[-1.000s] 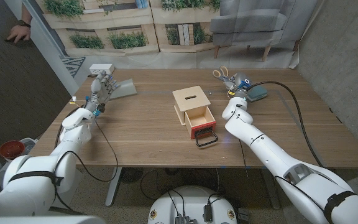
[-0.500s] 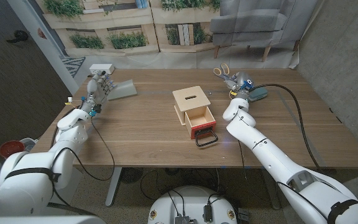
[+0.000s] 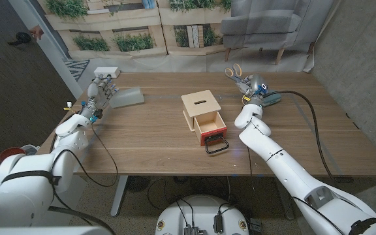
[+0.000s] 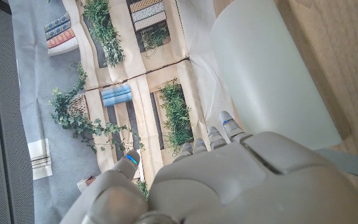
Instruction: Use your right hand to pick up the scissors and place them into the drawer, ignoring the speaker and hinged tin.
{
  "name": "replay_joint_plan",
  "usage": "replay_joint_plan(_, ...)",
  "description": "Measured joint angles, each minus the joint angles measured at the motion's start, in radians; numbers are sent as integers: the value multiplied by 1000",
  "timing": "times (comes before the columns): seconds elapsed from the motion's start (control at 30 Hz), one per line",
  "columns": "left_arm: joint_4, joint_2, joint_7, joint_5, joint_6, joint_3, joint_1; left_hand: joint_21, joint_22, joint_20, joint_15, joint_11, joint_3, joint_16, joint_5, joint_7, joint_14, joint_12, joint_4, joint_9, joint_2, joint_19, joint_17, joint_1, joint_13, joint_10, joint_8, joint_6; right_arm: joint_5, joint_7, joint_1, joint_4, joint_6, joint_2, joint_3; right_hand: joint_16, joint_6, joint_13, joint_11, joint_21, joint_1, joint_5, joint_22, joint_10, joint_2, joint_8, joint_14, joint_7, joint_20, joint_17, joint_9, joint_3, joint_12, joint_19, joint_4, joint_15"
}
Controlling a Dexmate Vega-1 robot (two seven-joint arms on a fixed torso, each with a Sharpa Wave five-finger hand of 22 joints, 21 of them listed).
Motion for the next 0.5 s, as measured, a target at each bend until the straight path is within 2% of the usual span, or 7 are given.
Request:
replay_joint_plan(0.4,0,0,-10,15,-8,0,0,0,0,0,0,0,0,0,0,0,0,0,0,0,0,0,0,0,0,0,0,0,0,0,-35,-45,0,1,28,0,0,-1,0,0,0,0,0,0,0,0,3,0,0,5,0,0,0,0,0,0)
replay_joint_plan(0.43,73,8,-10,18,-8,-5,-43,0,0,0,0,0,0,0,0,0,0,0,0,0,0,0,0,0,0,0,0,0,49,-13,-39,-49,56,2,31,0,0,0,0,0,0,0,0,0,0,0,3,0,0,5,0,0,0,0,0,0)
replay_joint_plan(0.5,83,9,-10,21,-8,-7,-50,0,0,0,0,0,0,0,0,0,0,0,0,0,0,0,0,0,0,0,0,0,58,-15,-45,-55,66,2,34,0,0,2,0,0,0,0,0,0,0,0,3,0,0,9,0,0,0,0,0,0)
